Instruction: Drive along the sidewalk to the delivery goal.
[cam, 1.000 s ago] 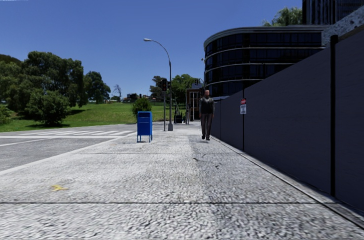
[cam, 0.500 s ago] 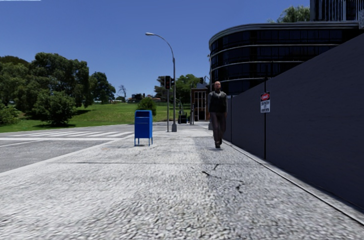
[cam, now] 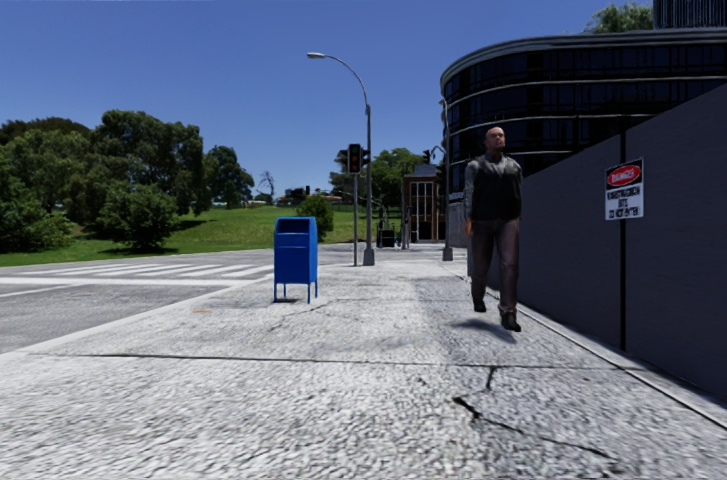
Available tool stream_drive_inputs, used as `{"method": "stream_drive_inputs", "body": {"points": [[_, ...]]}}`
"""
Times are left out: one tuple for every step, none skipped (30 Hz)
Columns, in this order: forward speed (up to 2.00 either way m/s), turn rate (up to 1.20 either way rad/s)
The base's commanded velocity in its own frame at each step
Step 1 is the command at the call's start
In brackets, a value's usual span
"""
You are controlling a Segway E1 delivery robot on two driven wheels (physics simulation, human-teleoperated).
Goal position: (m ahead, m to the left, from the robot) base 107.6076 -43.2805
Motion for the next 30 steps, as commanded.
{"method": "stream_drive_inputs", "body": {"points": [[2.0,0.0],[2.0,0.0],[2.0,0.0],[2.0,0.0],[2.0,0.0],[2.0,0.0],[2.0,0.0],[2.0,0.0],[2.0,0.0],[2.0,0.0],[2.0,0.0],[2.0,0.0],[2.0,0.0],[2.0,0.0],[2.0,0.0],[2.0,0.0],[2.0,0.0],[2.0,0.0],[2.0,-0.11],[2.0,-0.17],[2.0,-0.17],[2.0,-0.19],[2.0,-0.2],[2.0,-0.2],[2.0,-0.2],[2.0,-0.2],[2.0,-0.2],[2.0,-0.2],[2.0,-0.2],[2.0,-0.23]]}}
